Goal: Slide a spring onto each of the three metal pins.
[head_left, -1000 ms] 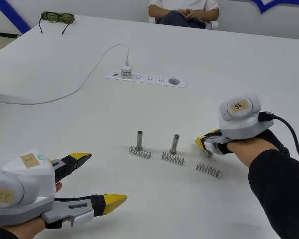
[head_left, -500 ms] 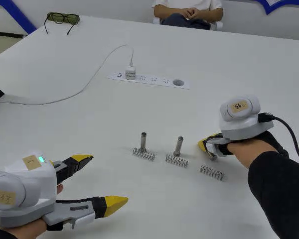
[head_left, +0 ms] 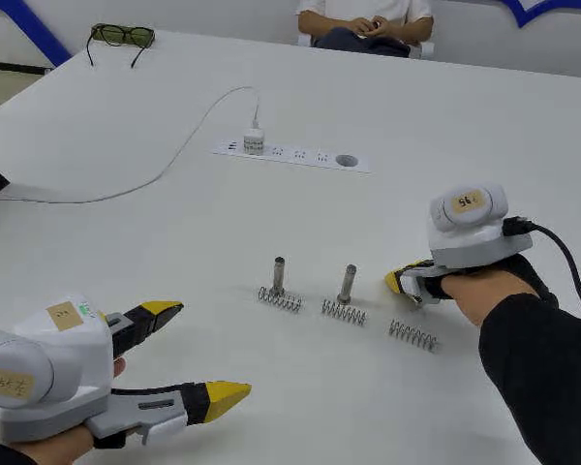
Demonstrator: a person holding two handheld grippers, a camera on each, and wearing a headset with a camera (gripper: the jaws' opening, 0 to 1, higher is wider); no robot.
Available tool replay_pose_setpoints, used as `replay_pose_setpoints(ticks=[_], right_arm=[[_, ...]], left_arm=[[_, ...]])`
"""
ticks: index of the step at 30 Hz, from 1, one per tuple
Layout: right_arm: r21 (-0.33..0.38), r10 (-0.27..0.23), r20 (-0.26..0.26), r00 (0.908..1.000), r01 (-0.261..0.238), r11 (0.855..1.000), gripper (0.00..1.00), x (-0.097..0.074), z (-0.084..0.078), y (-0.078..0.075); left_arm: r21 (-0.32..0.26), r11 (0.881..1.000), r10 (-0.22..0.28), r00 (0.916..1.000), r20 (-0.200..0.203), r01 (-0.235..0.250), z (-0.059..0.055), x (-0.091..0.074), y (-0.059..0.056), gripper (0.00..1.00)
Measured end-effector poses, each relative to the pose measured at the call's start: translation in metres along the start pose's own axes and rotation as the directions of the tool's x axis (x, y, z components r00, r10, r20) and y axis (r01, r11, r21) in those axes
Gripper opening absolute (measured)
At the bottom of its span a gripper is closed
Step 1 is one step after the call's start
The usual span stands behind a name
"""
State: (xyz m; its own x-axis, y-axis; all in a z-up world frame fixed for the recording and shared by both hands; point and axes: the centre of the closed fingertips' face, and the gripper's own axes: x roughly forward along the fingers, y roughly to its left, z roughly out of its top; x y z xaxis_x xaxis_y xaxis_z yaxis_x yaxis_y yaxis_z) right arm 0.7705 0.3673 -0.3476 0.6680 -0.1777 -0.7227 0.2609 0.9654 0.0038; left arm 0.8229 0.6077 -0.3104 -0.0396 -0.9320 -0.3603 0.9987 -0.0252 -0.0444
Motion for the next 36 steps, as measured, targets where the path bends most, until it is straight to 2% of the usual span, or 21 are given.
replay_pose_setpoints(ticks=[6, 16, 36], right_arm=[[0.009, 0.008, 0.039, 0.9992, -0.009, 1.0, 0.09, -0.013, 0.006, 0.003], [0.001, 0.001, 0.078, 0.9969, -0.001, 1.0, 0.09, -0.034, 0.01, 0.01], [-0.027, -0.014, 0.115, 0.9932, 0.017, 0.999, 0.09, -0.047, 0.012, 0.006]], left_arm=[[0.003, 1.0, 0.005, 1.0, 0.002, -0.005, 0.002, -0.001, 0.002, 0.77], [0.02, 1.0, -0.008, 0.9999, 0.015, 0.007, 0.01, 0.002, -0.002, 0.77], [0.04, 0.999, -0.012, 0.9995, 0.03, 0.011, 0.019, -0.001, -0.002, 0.77]])
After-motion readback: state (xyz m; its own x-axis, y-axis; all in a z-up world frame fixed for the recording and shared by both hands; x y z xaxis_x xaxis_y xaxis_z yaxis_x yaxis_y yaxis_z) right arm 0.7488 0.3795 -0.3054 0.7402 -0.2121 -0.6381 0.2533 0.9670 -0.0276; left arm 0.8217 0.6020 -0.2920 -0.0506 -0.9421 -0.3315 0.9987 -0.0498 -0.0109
